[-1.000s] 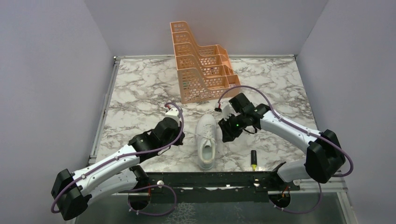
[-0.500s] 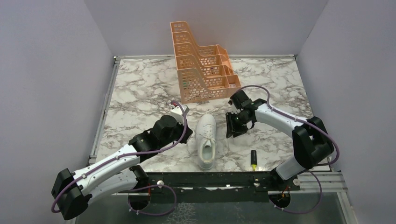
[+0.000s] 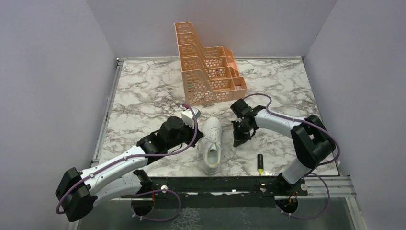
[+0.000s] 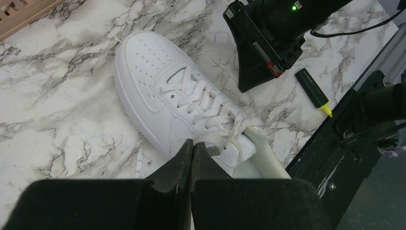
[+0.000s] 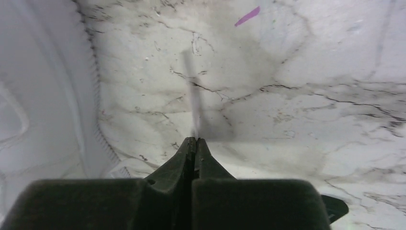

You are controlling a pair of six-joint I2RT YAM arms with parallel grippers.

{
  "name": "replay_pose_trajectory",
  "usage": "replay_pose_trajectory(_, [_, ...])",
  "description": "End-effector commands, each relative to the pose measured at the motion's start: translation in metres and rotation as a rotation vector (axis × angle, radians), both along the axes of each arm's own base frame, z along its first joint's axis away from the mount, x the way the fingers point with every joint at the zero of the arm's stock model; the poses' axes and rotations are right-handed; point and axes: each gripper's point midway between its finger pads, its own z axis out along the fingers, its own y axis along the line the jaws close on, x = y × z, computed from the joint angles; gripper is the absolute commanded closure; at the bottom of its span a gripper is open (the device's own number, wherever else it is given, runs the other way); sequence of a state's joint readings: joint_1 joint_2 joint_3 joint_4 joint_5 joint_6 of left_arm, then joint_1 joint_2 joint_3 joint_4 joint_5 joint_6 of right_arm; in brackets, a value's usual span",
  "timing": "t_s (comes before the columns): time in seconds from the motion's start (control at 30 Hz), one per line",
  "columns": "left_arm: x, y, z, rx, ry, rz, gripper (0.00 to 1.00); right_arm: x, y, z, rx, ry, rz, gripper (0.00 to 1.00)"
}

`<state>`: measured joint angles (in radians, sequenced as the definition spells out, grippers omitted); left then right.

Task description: Tie the shoes

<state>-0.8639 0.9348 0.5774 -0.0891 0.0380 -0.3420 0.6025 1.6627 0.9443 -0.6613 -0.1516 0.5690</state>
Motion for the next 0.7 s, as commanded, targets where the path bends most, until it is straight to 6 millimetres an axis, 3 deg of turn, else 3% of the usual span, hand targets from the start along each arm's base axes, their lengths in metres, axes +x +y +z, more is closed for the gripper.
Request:
replay_pose_trajectory(0.0, [-0.003,-0.010,0.015,-0.035,-0.080,-0.093,1.00,0.045,-0.001,0.056,0.088,-0.248,-0.027,0.99])
replay_pose_trajectory(0.13, [0.000,-0.008,0.013,-0.027,-0.125,-0.099,1.00,0.075,0.036,0.134,0.329,-0.430,0.088,0.99])
replay_pose_trajectory(0.33, [0.012,-0.005,0.017,-0.044,-0.218,-0.056,1.00,0.094,0.112,0.205,0.723,-0.395,0.155,0.99])
replay_pose_trajectory(0.5, [0.018,-0.006,0.019,-0.067,-0.281,-0.052,1.00,0.111,0.161,0.221,0.833,-0.351,0.199,0.99])
replay_pose_trajectory(0.67, [0.015,-0.011,0.019,-0.085,-0.297,-0.082,1.00,0.097,0.204,0.201,0.869,-0.232,0.203,0.99])
